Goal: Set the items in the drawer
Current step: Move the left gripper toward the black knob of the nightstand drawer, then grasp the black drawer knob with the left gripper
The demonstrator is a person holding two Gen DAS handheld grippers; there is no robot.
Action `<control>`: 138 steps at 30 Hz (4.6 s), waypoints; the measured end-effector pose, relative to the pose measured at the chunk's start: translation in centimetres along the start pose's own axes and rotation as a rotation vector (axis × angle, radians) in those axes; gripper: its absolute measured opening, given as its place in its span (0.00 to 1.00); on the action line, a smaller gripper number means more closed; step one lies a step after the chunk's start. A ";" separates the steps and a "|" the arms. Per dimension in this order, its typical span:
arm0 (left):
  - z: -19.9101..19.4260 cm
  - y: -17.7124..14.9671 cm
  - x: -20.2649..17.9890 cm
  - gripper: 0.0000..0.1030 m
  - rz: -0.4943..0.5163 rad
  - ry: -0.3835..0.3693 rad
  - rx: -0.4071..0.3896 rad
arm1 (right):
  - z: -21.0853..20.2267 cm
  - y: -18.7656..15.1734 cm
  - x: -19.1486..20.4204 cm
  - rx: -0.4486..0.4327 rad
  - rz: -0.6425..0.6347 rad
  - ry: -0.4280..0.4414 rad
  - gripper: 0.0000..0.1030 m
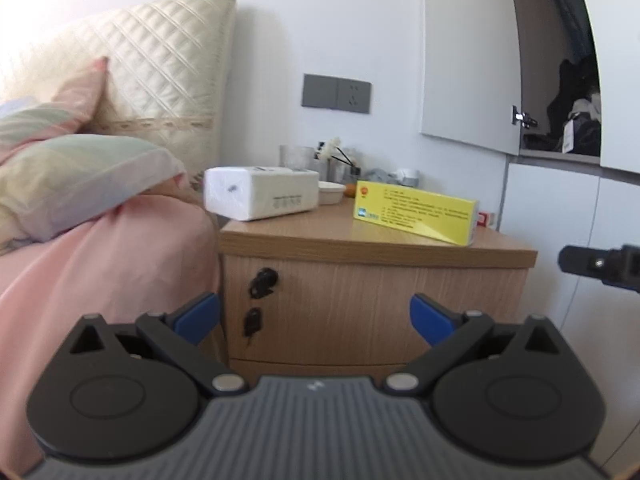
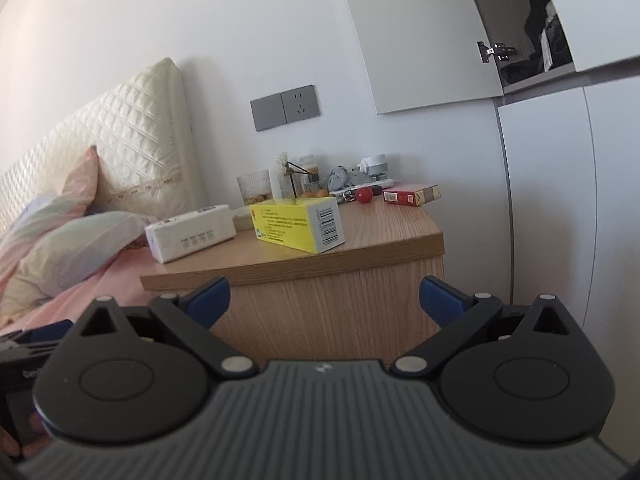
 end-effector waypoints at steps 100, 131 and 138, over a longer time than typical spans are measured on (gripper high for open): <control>16.1 -2.5 6.3 0.99 0.198 -0.122 0.088 | 15.7 -3.6 -9.2 0.035 -0.134 0.254 1.00; 14.5 -2.6 6.2 0.99 0.207 -0.121 0.056 | 14.9 -4.0 -8.7 0.013 -0.109 0.230 1.00; 14.3 -2.2 6.7 0.98 0.168 -0.148 0.066 | 14.9 -3.7 -9.8 0.038 -0.053 0.310 1.00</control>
Point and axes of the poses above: each gripper's, at about its wrist camera, not at the fingertips, and z roughly the way its jaws point, x to its left, y to its top, the point moved 3 cm from there along z, roughly the way its jaws point, and after that the axes turned 3 degrees about -y, right-handed, at the moved point
